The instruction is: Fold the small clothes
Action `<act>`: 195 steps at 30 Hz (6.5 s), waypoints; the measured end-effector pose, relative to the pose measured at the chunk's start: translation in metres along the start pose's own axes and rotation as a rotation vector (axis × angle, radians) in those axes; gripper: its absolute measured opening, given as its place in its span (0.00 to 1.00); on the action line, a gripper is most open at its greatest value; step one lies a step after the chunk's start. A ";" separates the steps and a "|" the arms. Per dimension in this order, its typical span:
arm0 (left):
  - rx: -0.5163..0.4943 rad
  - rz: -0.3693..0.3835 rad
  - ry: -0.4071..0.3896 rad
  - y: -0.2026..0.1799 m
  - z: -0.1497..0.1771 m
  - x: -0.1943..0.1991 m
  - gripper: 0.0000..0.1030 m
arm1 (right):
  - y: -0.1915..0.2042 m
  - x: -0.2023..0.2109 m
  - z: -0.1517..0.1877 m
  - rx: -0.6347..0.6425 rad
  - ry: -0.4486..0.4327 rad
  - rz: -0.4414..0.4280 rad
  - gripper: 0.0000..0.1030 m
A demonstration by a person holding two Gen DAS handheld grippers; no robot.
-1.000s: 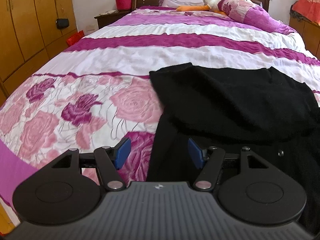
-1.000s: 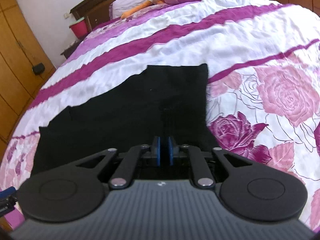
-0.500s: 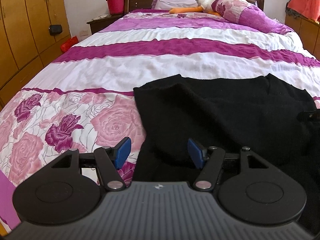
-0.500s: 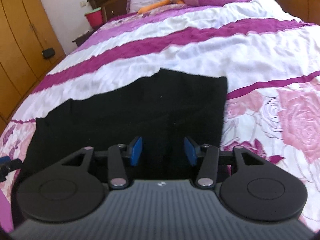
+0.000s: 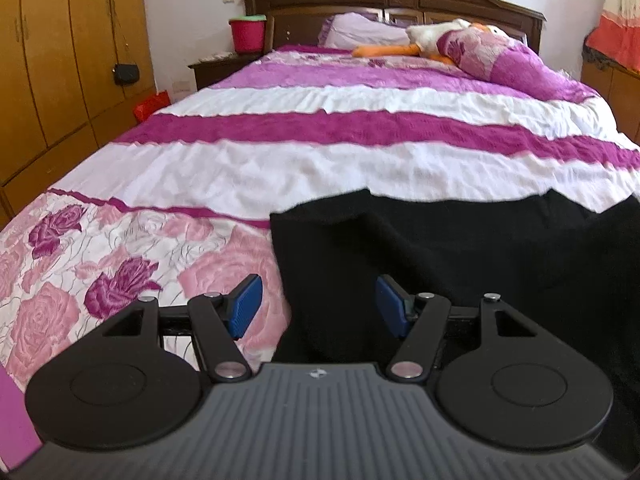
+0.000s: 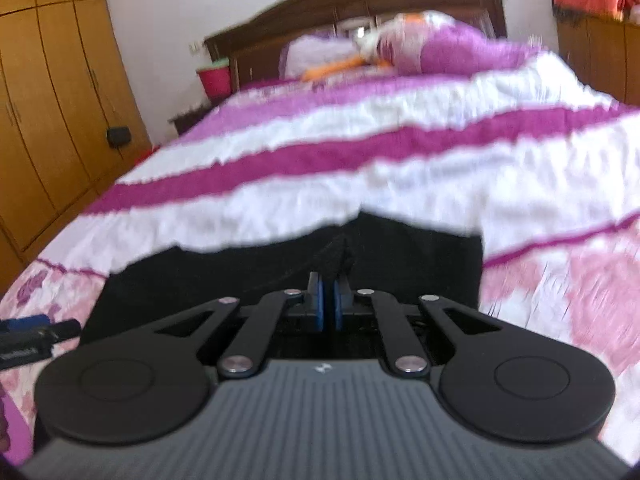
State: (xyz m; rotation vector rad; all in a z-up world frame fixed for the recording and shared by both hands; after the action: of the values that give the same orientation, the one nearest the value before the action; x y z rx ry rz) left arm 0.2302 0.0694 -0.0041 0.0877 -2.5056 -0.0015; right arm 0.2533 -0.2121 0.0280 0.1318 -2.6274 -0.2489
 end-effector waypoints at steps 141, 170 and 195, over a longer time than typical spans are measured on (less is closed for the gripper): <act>-0.013 0.249 0.263 -0.020 0.234 0.122 0.52 | -0.055 0.184 0.233 -0.046 0.271 0.045 0.19; 0.249 0.406 0.133 -0.004 0.166 0.167 0.08 | -0.035 0.204 0.163 -0.318 0.083 -0.246 0.10; 0.411 0.380 -0.057 0.007 0.037 0.145 0.08 | -0.053 0.160 0.058 -0.512 -0.157 -0.294 0.10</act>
State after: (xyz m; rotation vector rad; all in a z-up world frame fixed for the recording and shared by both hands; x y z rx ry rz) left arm 0.0911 0.0667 0.0518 -0.2236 -2.5035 0.6742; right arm 0.0880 -0.2771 0.0418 0.3316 -2.5942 -1.0544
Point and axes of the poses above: each gripper's, at about its wrist camera, not at the fingertips, and x roughly against the way its jaws point, y to its left, z to its underside, the point moved 9 cm from there along -x, roughly the way its jaws point, and after that the axes turned 2 degrees about z, right-handed, at the moved point
